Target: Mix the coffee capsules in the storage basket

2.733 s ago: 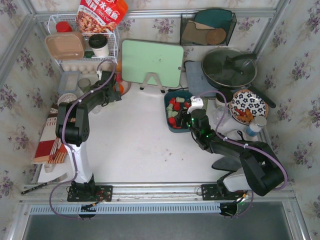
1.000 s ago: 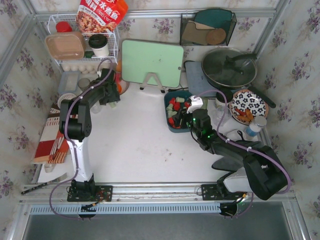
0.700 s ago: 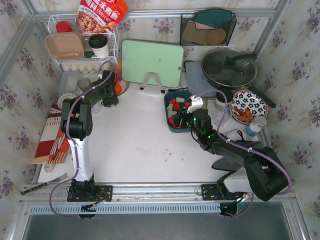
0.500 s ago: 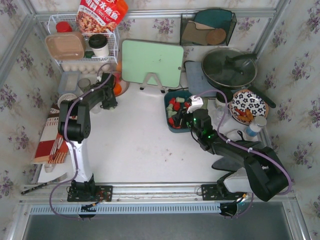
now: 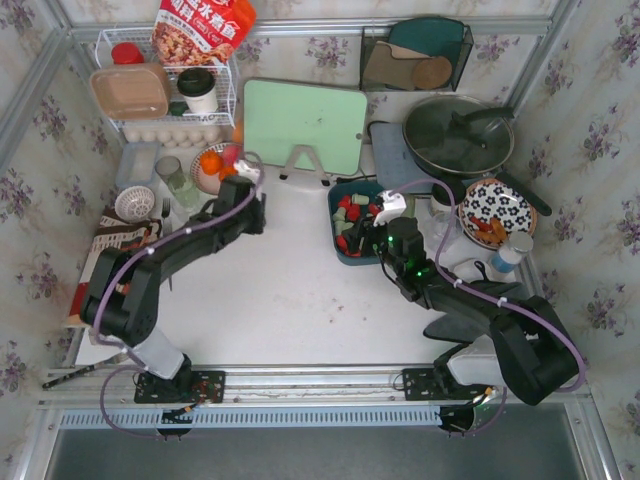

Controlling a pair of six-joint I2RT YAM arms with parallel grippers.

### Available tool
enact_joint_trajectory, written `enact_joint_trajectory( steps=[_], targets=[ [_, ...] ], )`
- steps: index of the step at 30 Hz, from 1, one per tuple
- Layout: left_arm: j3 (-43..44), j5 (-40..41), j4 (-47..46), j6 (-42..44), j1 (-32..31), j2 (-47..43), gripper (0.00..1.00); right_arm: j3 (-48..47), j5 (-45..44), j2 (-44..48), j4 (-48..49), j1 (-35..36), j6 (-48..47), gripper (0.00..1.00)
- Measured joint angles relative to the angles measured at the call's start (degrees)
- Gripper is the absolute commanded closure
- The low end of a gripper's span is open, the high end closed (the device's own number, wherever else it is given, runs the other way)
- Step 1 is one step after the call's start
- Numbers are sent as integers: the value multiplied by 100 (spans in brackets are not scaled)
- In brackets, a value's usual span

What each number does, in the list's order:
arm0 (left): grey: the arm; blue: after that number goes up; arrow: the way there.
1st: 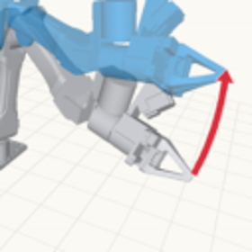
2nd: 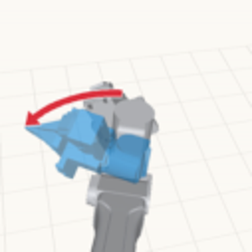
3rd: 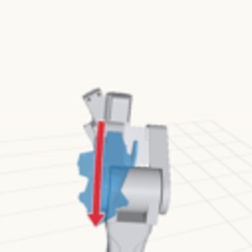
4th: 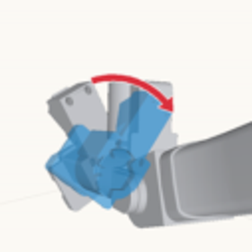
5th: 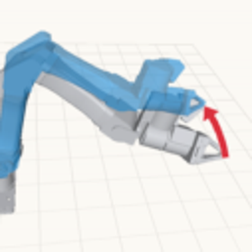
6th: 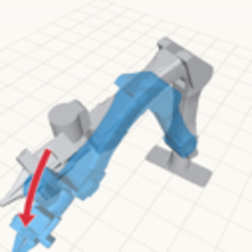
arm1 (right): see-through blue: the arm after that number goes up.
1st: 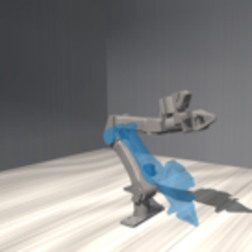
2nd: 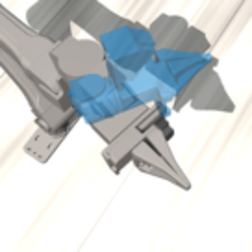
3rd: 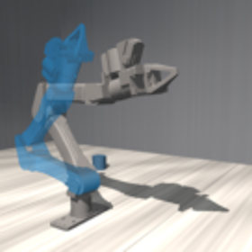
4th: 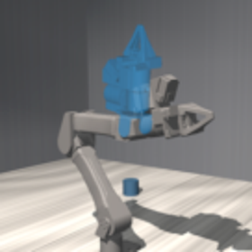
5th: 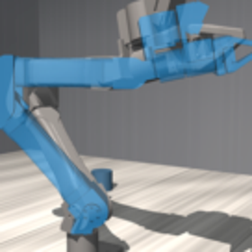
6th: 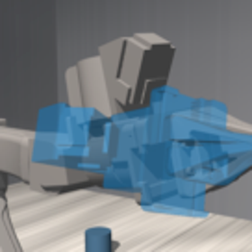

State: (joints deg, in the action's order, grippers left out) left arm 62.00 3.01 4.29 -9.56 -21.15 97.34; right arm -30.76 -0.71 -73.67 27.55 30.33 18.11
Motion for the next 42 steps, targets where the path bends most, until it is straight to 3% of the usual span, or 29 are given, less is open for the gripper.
enact_joint_trajectory(
  steps=[4,10,16,22,33,42],
  targets=[
    [-997,-385,-1217,835,-804,-688,72,0,63,-13,-2,0,7,38],
    [-2396,-1102,-3180,1895,-1534,-1360,71,-13,389,225,-17,0,238,38],
    [-2830,-1873,-4334,2780,-2090,-1482,71,-260,999,433,-20,0,542,37],
    [-2732,-2127,-4800,3187,-2310,-1460,71,-664,1596,376,-219,243,686,37],
    [-2450,-2214,-4983,3449,-2363,-1152,71,-920,1681,317,-1032,273,551,38],
    [-2350,-2221,-4903,3547,-2450,-1180,71,-1012,1576,133,-1335,278,455,47]
  ],
)
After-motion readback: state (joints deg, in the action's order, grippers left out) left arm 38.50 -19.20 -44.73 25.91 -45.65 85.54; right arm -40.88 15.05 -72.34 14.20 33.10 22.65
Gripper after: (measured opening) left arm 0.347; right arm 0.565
